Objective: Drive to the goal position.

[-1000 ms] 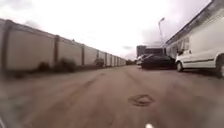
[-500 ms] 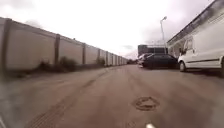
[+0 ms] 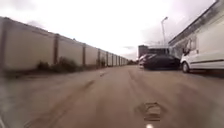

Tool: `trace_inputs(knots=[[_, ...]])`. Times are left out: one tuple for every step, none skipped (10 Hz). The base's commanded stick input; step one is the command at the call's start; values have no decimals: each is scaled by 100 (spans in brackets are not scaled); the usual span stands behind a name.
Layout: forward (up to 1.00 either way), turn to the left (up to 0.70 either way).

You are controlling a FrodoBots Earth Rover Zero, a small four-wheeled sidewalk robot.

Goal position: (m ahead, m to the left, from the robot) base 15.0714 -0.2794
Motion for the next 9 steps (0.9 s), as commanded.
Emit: trace_inputs(knots=[[60, 12], [60, 15], [60, 12], [60, 0], [60, 0], [60, 0], [60, 0], [60, 0], [60, 0]])
